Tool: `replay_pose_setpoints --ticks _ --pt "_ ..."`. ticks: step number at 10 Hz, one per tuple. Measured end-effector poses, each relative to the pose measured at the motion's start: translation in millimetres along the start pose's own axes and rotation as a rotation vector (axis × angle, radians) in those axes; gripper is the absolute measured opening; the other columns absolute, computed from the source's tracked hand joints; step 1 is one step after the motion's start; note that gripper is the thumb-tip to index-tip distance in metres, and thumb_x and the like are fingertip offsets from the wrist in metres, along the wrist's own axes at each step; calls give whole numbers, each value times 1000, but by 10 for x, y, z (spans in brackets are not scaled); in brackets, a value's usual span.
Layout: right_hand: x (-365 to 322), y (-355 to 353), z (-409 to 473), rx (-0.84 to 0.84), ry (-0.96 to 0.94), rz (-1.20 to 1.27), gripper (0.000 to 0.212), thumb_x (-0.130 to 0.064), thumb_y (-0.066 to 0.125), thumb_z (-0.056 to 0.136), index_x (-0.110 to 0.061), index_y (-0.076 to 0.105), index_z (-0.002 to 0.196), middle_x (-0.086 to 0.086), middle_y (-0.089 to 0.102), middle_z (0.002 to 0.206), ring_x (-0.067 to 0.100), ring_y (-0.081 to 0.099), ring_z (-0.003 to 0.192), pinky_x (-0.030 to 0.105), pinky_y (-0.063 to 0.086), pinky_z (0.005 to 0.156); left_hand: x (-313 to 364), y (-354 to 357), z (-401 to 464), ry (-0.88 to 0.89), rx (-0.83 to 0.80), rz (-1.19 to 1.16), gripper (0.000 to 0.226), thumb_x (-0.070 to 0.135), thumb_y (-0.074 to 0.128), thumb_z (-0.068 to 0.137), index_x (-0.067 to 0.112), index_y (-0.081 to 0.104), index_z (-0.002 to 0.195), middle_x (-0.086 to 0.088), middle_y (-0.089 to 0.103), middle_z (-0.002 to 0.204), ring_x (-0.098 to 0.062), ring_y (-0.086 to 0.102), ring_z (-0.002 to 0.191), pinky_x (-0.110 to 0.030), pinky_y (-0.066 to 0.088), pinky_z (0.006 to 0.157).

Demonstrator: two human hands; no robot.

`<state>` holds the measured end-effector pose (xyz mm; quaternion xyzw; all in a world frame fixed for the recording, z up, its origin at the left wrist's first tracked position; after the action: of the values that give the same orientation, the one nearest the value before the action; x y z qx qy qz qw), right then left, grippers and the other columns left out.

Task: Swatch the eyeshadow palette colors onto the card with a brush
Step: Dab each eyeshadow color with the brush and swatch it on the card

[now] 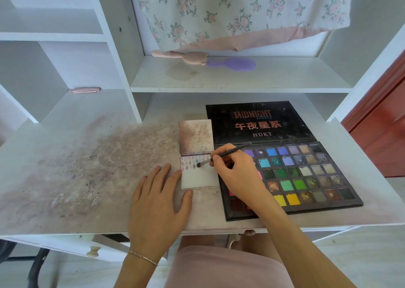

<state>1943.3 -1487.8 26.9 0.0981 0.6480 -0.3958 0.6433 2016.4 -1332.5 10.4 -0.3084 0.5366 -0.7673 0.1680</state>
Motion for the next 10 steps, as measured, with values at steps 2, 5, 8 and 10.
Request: replay_pose_setpoints --ticks 2,5,8,10 --pt "-11 -1 0 5 -5 -14 24 -15 51 89 -35 48 77 0 66 82 12 62 80 12 48 68 4 -2 0 -6 0 -11 58 50 33 83 14 63 117 -10 59 126 -30 52 121 -49 35 101" --pt "-75 -95 -9 96 -49 151 22 -8 51 89 -29 57 86 -8 65 79 4 64 76 17 53 70 -5 -8 -3 -4 -3 -13 57 50 34 83 15 63 118 -9 58 127 -29 51 122 -45 32 103" --pt "-35 -419 -175 219 -41 226 26 1 50 88 -22 60 85 -2 64 82 4 60 72 15 51 67 0 -25 -14 -1 -13 -26 56 49 34 84 15 63 118 -8 59 127 -28 51 122 -45 34 103" --pt "211 -915 -418 408 19 74 22 -14 41 95 -28 52 82 -5 58 73 -8 58 67 5 45 57 1 -12 -7 7 -3 -20 59 50 33 83 13 64 116 -11 59 126 -31 52 121 -46 33 102"
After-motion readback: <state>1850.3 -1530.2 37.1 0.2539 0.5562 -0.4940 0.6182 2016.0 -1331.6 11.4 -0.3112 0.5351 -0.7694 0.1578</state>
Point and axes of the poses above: each hand's wrist, its own z-axis towards the middle knuckle, its own y-axis out of the palm, x = y × z, the point moved 5 cm from there along z, towards the middle knuckle
